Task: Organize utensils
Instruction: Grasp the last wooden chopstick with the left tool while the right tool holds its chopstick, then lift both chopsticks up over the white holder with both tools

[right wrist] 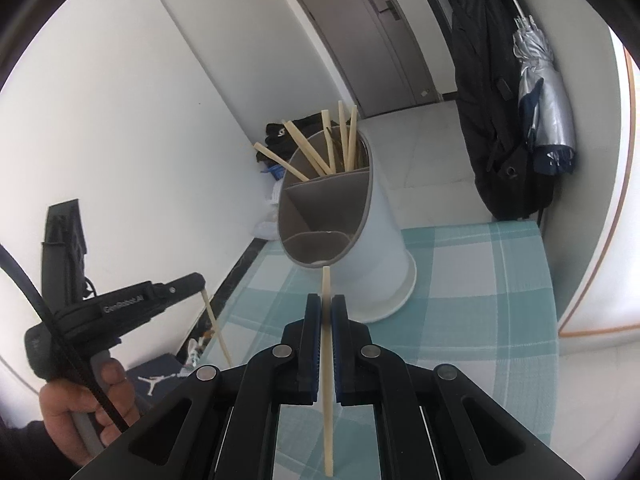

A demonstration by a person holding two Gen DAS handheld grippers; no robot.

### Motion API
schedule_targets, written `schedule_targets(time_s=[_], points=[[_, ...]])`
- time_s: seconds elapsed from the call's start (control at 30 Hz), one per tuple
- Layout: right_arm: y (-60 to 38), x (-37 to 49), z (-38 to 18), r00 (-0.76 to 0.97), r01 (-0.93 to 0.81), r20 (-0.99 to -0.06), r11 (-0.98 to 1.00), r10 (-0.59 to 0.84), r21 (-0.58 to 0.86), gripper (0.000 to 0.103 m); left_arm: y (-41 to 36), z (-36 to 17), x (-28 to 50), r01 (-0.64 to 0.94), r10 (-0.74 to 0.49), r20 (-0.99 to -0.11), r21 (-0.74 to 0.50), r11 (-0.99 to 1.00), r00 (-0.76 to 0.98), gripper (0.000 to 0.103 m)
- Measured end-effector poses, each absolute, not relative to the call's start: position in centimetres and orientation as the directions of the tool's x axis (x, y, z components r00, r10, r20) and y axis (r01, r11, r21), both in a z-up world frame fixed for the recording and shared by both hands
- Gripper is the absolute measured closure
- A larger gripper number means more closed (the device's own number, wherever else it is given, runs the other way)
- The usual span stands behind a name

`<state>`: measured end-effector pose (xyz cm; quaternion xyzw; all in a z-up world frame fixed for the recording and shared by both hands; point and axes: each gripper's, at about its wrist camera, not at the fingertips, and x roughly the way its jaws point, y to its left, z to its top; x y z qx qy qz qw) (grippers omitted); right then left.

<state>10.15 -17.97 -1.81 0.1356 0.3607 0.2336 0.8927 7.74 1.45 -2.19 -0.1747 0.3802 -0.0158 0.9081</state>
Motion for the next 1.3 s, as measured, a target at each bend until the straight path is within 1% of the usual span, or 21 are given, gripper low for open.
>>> schedule_targets(time_s=[0.07,0.17,0.3,0.5,0.7,0.83,1.0,1.07,1.3], points=[[-17.8,9.6,-1.5,0.647,-0.320,-0.576,0.864,0.499,0.390,0.099,1.0,-1.8,7.5,-0.086,-0.149,-0.681,-0.298,0.951,0.717,0.100],[-17.8,9.0,-1.0,0.679,-0.310,-0.566,0.881,0.468,0.357,0.099,0.8,-1.8,7.3,-0.058,-0.160,-0.681,-0.285,0.957,0.714,0.100],[-18.0,8.7,-0.6,0.697,-0.283,-0.566,0.894,0.440,0.347,0.099,1.0,-1.4,6.8,-0.035,-0.189,-0.685,-0.299,0.954,0.703,0.100],[-17.9,8.1,0.2,0.724,-0.281,-0.541,0.899,0.428,0.335,0.099,0.6,0.7,5.1,0.035,-0.241,-0.644,-0.316,0.948,0.726,0.100],[-17.9,7.7,0.7,0.732,-0.278,-0.529,0.897,0.430,0.344,0.099,1.1,2.8,5.8,0.062,-0.295,-0.631,-0.363,0.930,0.718,0.100],[-18.3,7.7,1.5,0.750,-0.273,-0.505,0.895,0.427,0.352,0.099,0.8,4.4,6.2,0.086,-0.320,-0.606,-0.383,0.920,0.728,0.100],[-19.3,8.3,3.9,0.776,-0.269,-0.464,0.889,0.427,0.370,0.099,0.6,6.9,7.6,0.120,-0.364,-0.558,-0.426,0.897,0.745,0.100],[-19.7,8.7,5.3,0.787,-0.272,-0.447,0.890,0.424,0.366,0.099,0.5,7.8,8.6,0.103,-0.352,-0.557,-0.428,0.898,0.753,0.100],[-20.1,11.6,10.7,0.817,-0.295,-0.402,0.899,0.413,0.324,0.099,1.2,9.9,12.4,0.069,-0.361,-0.515,-0.501,0.863,0.777,0.100]])
